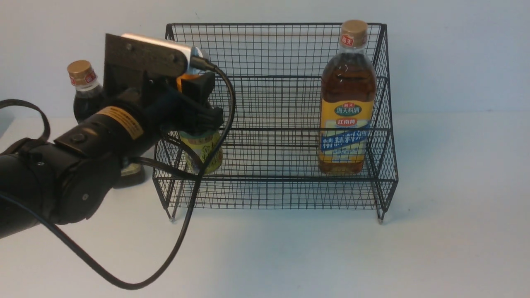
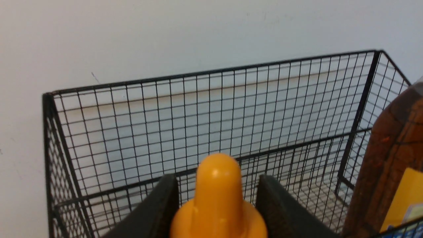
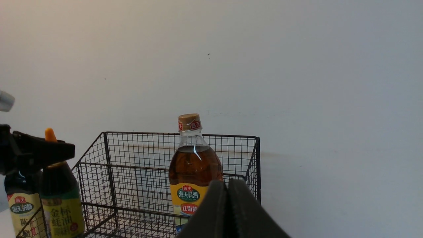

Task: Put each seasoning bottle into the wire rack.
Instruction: Use the left arm to put the condiment bottle back on the shelf

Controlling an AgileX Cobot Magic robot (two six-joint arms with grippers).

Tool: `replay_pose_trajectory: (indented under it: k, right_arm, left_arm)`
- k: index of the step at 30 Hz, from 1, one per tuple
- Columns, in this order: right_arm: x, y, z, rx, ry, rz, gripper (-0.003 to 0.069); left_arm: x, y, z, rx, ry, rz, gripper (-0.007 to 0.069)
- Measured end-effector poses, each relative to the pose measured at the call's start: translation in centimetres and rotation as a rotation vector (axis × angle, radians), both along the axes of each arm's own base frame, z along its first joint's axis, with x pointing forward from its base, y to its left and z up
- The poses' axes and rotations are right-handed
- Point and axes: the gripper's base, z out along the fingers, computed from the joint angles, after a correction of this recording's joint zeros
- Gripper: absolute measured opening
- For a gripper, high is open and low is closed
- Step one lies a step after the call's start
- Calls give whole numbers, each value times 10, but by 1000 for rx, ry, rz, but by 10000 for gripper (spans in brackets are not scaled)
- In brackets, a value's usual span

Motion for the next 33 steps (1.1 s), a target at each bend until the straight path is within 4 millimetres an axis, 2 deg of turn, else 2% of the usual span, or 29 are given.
replay_pose_trajectory:
  k: [10,17,22,26,29,33]
  right_arm:
    - [0,0,0,0,0,0,-15]
    - [0,0,0,0,1,0,-15]
    - [0,0,0,0,2,0,-15]
    - [0,0,0,0,2,0,-15]
    - [0,0,0,0,3,-1,-15]
    - [0,0,0,0,3,-1,-15]
  left_arm:
    - [4,-11,-27,157,50,-116,274]
    - [6,-13,-41,142,146,-111,274]
    - [6,-13,-42,127,158,-110,282]
    - [7,-14,-41,123,153,-112,335]
    - [3,-13,-31,113,127,-110,424]
    - [-3,-10,-16,99,90,-105,447]
